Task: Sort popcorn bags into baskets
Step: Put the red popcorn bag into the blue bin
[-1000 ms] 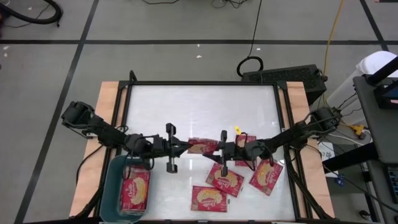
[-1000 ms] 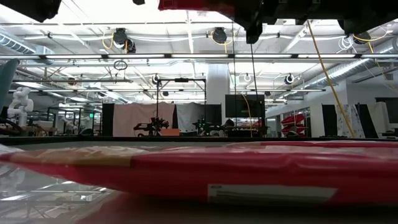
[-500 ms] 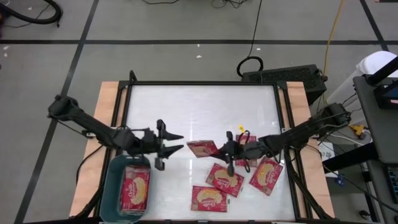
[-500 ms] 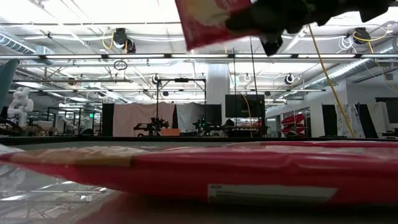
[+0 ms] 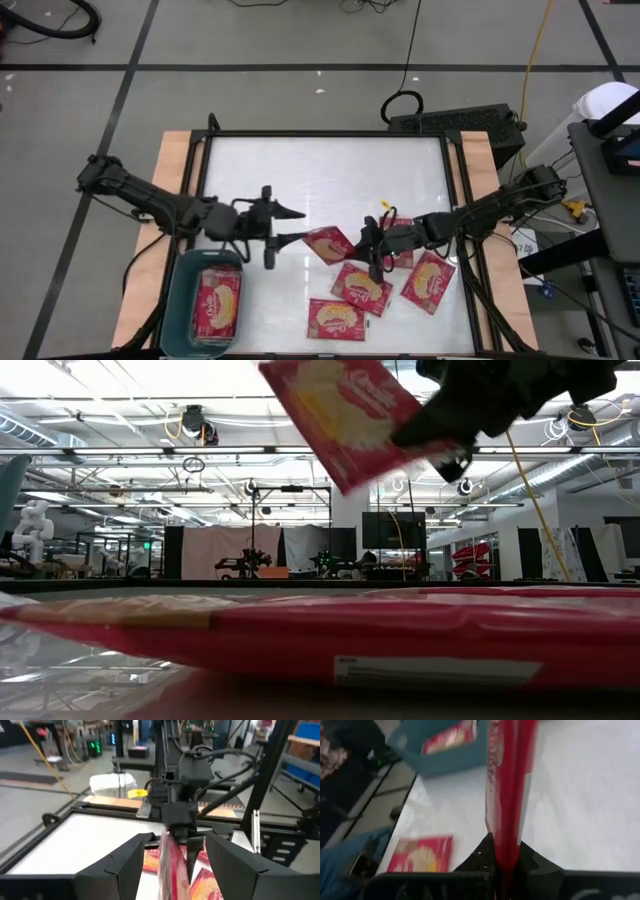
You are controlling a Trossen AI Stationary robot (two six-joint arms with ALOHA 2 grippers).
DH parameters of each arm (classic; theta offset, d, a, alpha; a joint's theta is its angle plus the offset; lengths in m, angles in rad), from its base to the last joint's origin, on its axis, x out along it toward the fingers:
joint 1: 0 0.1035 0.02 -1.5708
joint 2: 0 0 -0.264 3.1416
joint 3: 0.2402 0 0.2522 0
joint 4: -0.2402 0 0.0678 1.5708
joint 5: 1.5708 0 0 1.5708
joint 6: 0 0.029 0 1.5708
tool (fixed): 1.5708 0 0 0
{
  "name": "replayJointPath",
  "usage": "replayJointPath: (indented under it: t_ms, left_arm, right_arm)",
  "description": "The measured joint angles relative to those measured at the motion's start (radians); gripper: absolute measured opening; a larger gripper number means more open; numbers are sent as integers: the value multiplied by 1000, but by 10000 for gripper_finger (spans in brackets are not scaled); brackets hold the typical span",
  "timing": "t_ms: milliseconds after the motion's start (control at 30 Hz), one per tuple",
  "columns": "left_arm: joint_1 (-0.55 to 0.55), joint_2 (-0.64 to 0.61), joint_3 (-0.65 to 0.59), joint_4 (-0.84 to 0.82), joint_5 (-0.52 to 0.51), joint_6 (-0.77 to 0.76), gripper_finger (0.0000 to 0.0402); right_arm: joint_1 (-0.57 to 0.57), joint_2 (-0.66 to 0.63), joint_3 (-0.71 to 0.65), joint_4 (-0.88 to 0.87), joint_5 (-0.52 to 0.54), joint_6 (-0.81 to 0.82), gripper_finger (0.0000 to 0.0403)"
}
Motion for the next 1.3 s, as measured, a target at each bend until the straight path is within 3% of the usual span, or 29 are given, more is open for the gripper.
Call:
replayJointPath:
  t_ms: [133, 400, 633, 900, 1067, 1300]
  left_arm:
    - [45, 81, 88, -97, 53, -14, 216]
    - [146, 282, 217, -121, 258, -11, 216]
    - [214, 437, 306, -213, 376, -22, 216]
    - [252, 519, 335, -316, 486, -25, 212]
    - [256, 523, 335, -338, 507, -26, 161]
    - [256, 522, 335, -338, 569, -32, 31]
  right_arm:
    - [0, 1, 0, -80, -35, 42, 7]
    - [0, 1, 0, -172, -79, 93, 7]
    - [1, 0, 0, -225, -108, 94, 9]
    - [0, 1, 0, -270, -105, 77, 11]
    - [0, 1, 0, -276, -104, 66, 12]
    - [-6, 1, 0, -276, -96, 25, 12]
